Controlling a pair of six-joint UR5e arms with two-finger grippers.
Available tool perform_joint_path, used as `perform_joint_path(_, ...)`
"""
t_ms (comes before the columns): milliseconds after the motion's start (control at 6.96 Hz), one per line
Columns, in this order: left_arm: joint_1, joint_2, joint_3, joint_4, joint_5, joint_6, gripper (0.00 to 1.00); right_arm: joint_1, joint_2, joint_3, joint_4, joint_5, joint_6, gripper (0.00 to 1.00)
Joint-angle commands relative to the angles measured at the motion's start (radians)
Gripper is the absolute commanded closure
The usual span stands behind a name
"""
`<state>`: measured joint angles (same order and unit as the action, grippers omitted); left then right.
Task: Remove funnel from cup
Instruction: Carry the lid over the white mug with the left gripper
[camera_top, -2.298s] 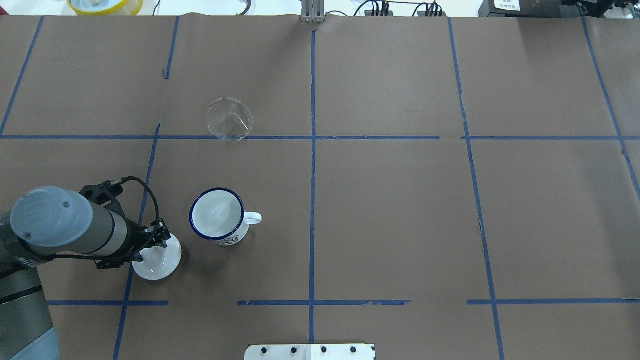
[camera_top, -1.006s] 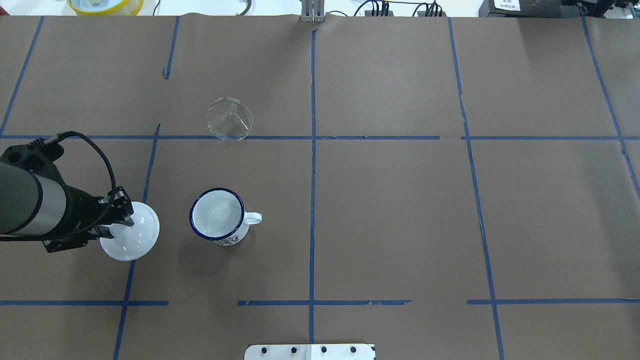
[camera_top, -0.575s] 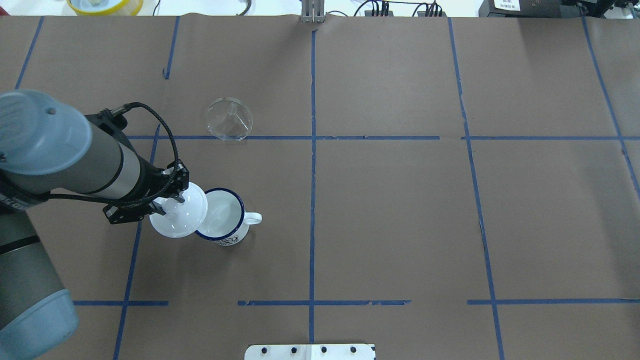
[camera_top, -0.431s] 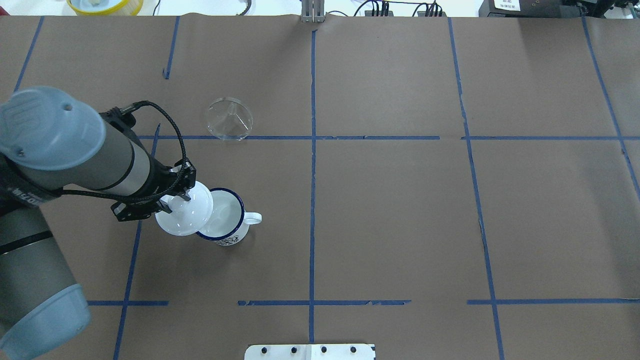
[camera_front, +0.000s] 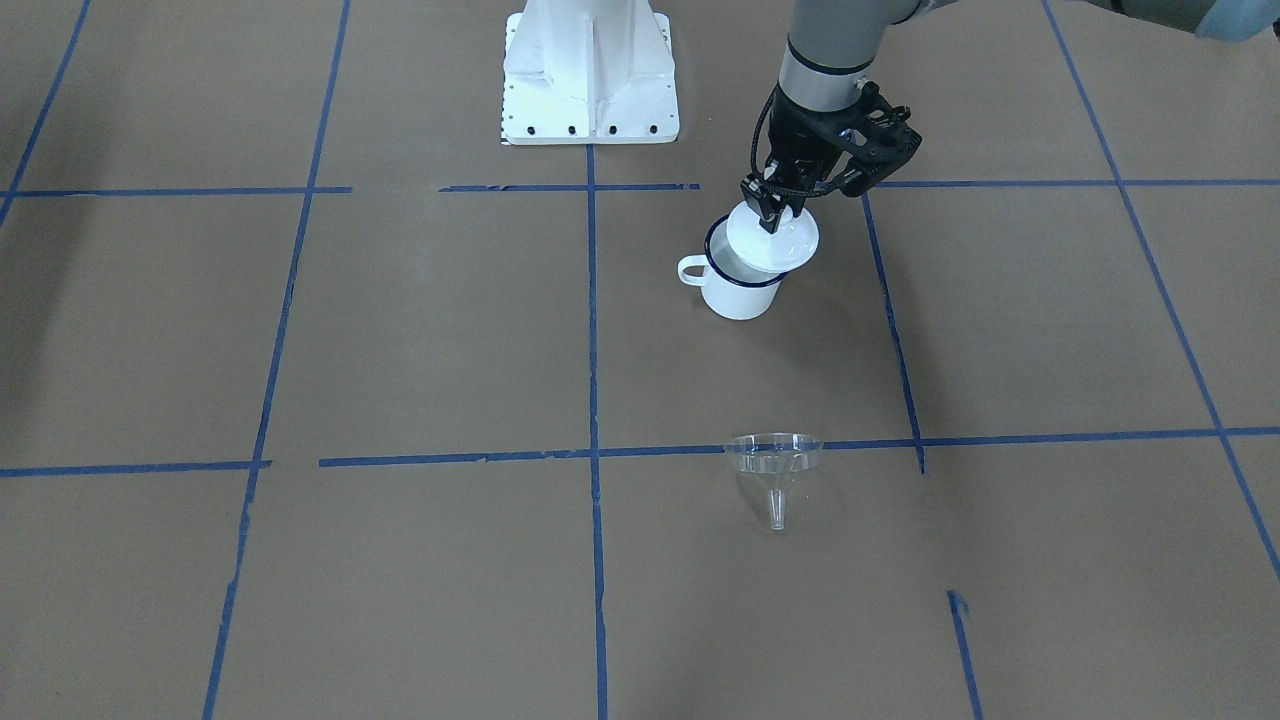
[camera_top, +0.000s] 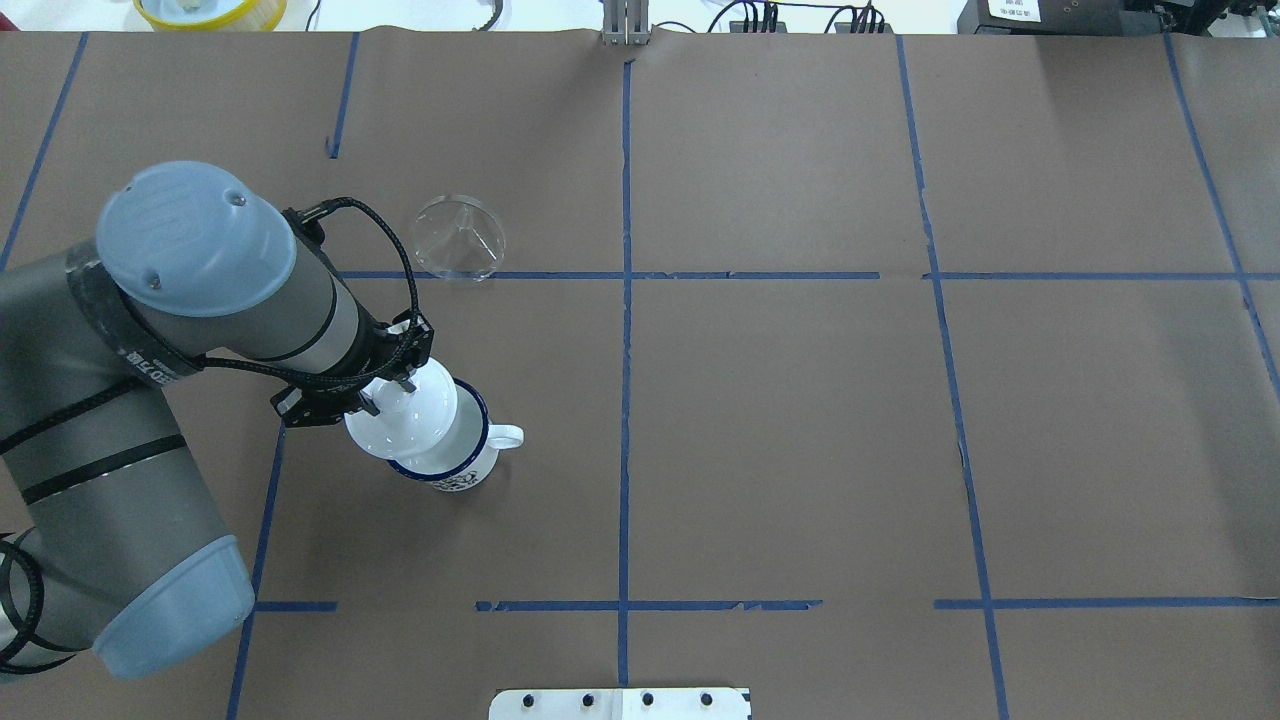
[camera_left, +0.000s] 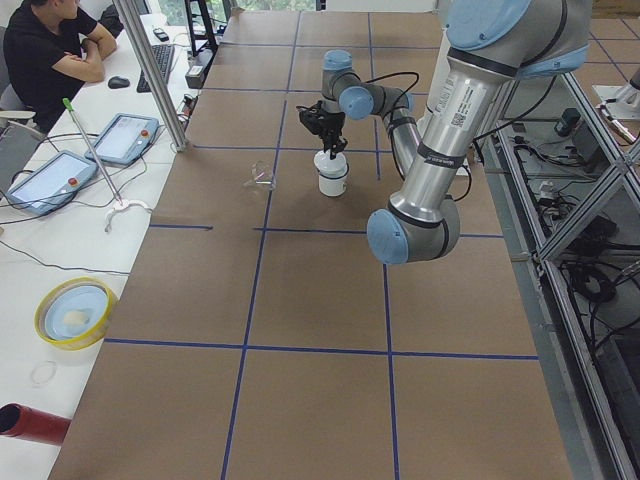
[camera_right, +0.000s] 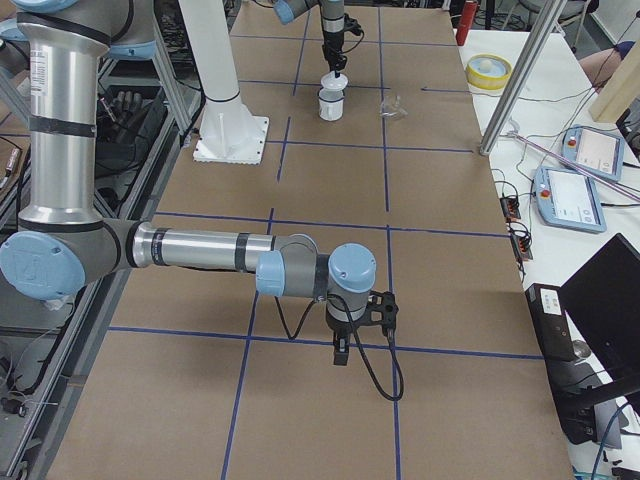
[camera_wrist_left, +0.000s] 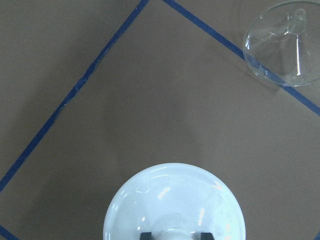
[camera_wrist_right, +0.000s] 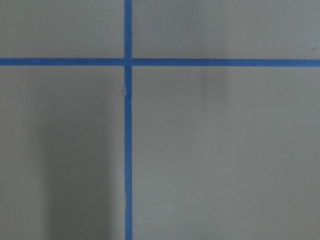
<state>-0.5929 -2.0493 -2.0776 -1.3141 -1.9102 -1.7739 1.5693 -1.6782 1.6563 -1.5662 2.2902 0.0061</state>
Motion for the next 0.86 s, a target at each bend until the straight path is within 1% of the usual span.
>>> perform_joint_path(0,0.007,-0.003,0.033,-0.042,-0.01,-0.001,1.0,0.0,0.0,0.0,0.0,0.0,0.0,0.0)
perform_joint_path(718,0.027,-0.003,0.039,-0.04,-0.021,-0.001,1.0,0.0,0.0,0.0,0.0,0.0,0.0,0.0)
